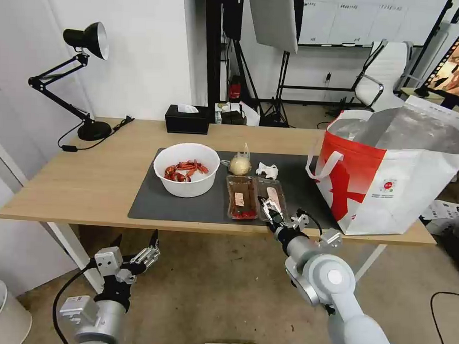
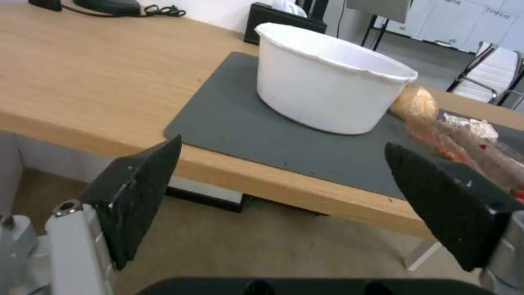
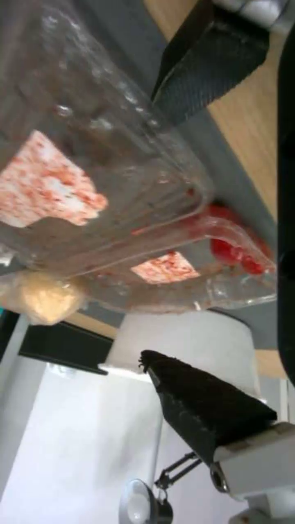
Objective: Pick up the trash from the table and place it into the takeout bag.
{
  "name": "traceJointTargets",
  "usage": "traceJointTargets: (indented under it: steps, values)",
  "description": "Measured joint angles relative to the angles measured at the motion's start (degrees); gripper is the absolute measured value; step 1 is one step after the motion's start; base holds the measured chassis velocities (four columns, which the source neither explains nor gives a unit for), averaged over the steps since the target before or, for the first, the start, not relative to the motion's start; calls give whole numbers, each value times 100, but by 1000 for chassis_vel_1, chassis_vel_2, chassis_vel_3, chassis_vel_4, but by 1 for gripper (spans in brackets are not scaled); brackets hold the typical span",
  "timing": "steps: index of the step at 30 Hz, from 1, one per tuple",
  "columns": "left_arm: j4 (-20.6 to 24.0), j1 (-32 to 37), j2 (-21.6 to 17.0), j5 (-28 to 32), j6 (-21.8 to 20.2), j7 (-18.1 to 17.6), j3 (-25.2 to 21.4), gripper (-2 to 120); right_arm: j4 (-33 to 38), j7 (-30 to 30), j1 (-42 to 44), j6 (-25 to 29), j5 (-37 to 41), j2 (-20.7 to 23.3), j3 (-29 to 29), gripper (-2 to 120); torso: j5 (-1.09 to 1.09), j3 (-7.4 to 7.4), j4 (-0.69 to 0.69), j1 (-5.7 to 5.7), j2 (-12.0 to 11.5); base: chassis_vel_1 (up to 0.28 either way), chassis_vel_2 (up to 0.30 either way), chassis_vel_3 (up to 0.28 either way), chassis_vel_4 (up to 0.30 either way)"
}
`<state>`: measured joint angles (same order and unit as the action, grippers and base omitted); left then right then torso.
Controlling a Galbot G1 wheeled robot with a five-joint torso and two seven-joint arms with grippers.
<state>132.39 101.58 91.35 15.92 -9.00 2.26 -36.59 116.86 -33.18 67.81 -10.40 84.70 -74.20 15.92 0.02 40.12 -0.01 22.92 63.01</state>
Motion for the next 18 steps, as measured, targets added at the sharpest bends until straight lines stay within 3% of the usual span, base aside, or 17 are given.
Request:
traceJointTargets:
  steps: [5,18]
  values:
    - [-11,5,0,-3,16,0,4,100,-21,424,42,118,-515,65,-63,100,-1,0,1,0,0,0,0,0,0]
    - [20,23,0,5,42,0,-32,100,7,1352,-102,199,-979,232,-101,100,-2,-1,0,0,0,0,0,0,0]
